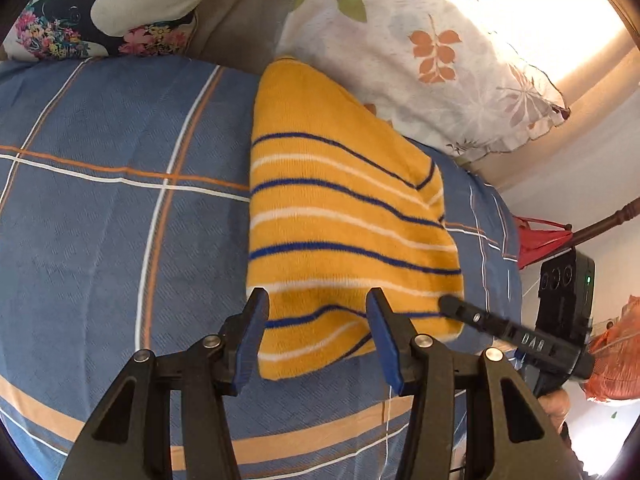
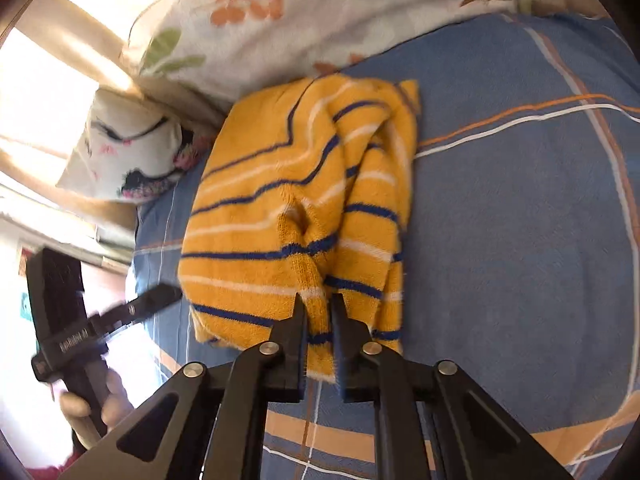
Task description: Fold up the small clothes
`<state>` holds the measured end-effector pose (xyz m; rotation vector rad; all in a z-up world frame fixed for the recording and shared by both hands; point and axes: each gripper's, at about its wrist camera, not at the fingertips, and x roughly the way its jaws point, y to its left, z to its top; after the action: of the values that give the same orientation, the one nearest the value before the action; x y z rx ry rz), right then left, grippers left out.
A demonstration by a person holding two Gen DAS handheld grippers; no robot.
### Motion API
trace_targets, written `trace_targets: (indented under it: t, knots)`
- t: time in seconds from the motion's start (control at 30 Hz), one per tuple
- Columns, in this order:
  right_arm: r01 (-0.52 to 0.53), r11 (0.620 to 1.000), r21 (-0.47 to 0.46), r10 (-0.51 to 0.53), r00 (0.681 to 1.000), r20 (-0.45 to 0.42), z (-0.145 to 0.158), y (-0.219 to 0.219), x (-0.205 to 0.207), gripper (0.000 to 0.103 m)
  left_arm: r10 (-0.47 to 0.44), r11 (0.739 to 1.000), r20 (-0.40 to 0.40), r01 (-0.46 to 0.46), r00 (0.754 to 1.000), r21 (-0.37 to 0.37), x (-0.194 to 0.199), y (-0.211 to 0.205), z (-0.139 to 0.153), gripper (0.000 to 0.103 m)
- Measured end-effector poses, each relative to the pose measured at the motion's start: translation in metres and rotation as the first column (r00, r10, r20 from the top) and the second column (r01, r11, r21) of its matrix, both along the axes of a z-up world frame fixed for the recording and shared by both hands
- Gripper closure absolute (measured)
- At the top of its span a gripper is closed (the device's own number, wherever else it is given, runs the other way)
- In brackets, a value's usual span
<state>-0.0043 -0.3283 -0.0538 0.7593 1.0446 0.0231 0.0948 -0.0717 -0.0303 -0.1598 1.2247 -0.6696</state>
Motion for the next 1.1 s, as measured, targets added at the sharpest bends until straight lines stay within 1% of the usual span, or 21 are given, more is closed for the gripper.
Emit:
trace_targets:
  t: [0.07,0.1,0.17,0.2,0.23,0.3,0.37,0.43,0.5,0.53,0.57,0.6,0.7,0.8,0.87,0.9,0.93,0.97,1.03,1.07,1.1]
  knots:
    - [0.04,0.997,-0.071,-0.042,0.999,-0.031,-0.006,-0.013,-0.004,0.096,-0.014,0.996,0.04,0.01,0.999,0.093,-0.006,-0.01,-0.005,0.053]
    - [0.041,0.995,-0.091,-0.046,0.998,-0.047,-0.007,-0.017,-0.005,0.096,-0.013,0.992,0.032,0.008,0.999,0.129,-0.007,-0.014,-0.012,0.053]
    - [0.013,0.991,-0.131,-0.025,0.996,-0.089,-0.016,-0.018,-0.001,0.096,0.001,0.989,-0.035,0.004,0.999,0.149,-0.006,-0.014,-0.032,0.053]
    - [-0.013,0.982,-0.191,-0.01,0.993,-0.12,-0.023,-0.013,0.003,0.096,0.019,0.988,-0.068,-0.008,0.997,0.157,-0.004,-0.012,-0.042,0.053]
    - [-0.028,0.975,-0.219,-0.001,0.991,-0.13,-0.028,-0.011,0.01,0.096,0.04,0.988,-0.095,-0.026,0.995,0.149,-0.004,-0.009,-0.049,0.05]
    - [-0.011,0.975,-0.222,-0.017,0.992,-0.122,-0.031,-0.01,0.011,0.096,0.064,0.991,-0.099,-0.051,0.993,0.122,-0.009,-0.001,-0.048,0.049]
    - [0.002,0.977,-0.212,-0.025,0.994,-0.107,-0.028,-0.011,0.007,0.095,0.065,0.991,-0.076,-0.056,0.995,0.122,-0.014,0.003,-0.04,0.049]
    - [0.003,0.977,-0.215,-0.025,0.995,-0.099,-0.024,-0.019,-0.007,0.081,0.073,0.988,-0.052,-0.065,0.996,0.138,-0.02,0.009,-0.032,0.05]
    - [0.031,0.972,-0.231,-0.052,0.995,-0.083,-0.012,-0.026,-0.02,0.08,0.089,0.987,-0.028,-0.084,0.996,0.14,-0.027,0.019,-0.022,0.05]
    - [0.057,0.964,-0.262,-0.08,0.994,-0.078,-0.004,-0.028,-0.024,0.08,0.1,0.985,-0.013,-0.097,0.995,0.141,-0.032,0.025,-0.016,0.05]
    - [0.078,0.954,-0.288,-0.1,0.993,-0.061,0.007,-0.03,-0.029,0.08,0.111,0.983,0.002,-0.111,0.994,0.143,-0.038,0.03,-0.013,0.05]
    - [0.102,0.942,-0.319,-0.113,0.993,-0.016,0.021,-0.03,-0.033,0.08,0.122,0.981,0.02,-0.123,0.992,0.149,-0.046,0.032,-0.012,0.05]
    - [0.093,0.94,-0.327,-0.07,0.994,0.082,0.049,-0.015,-0.019,0.08,0.147,0.972,0.082,-0.159,0.986,0.175,-0.061,0.041,0.004,0.049]
    - [0.011,0.968,-0.249,0.02,0.992,0.123,0.05,0.004,0.011,0.079,0.17,0.963,0.148,-0.196,0.974,0.185,-0.077,0.047,0.019,0.049]
    - [-0.044,0.975,-0.217,0.066,0.993,0.094,0.034,0.015,0.033,0.077,0.179,0.954,0.211,-0.222,0.961,0.201,-0.086,0.048,0.03,0.048]
    - [-0.059,0.975,-0.216,0.072,0.996,0.054,0.02,0.016,0.043,0.074,0.184,0.948,0.251,-0.239,0.95,0.211,-0.091,0.049,0.037,0.046]
    - [-0.062,0.972,-0.225,0.065,0.998,0.005,0.005,0.017,0.051,0.074,0.188,0.941,0.294,-0.258,0.937,0.219,-0.097,0.05,0.046,0.043]
    - [-0.05,0.973,-0.225,0.049,0.999,-0.013,-0.004,0.013,0.054,0.074,0.191,0.934,0.338,-0.277,0.921,0.226,-0.103,0.052,0.055,0.041]
    - [-0.014,0.981,-0.194,0.018,1.0,0.017,-0.002,0.005,0.051,0.074,0.202,0.915,0.427,-0.325,0.881,0.238,-0.114,0.054,0.071,0.029]
    - [-0.006,0.982,-0.191,0.01,1.0,0.019,0.003,0.003,0.047,0.074,0.211,0.904,0.475,-0.355,0.855,0.238,-0.121,0.059,0.08,0.025]
    - [0.012,0.976,-0.216,-0.007,1.0,0.023,0.01,0.002,0.04,0.068,0.216,0.895,0.519,-0.38,0.827,0.233,-0.128,0.063,0.09,0.018]
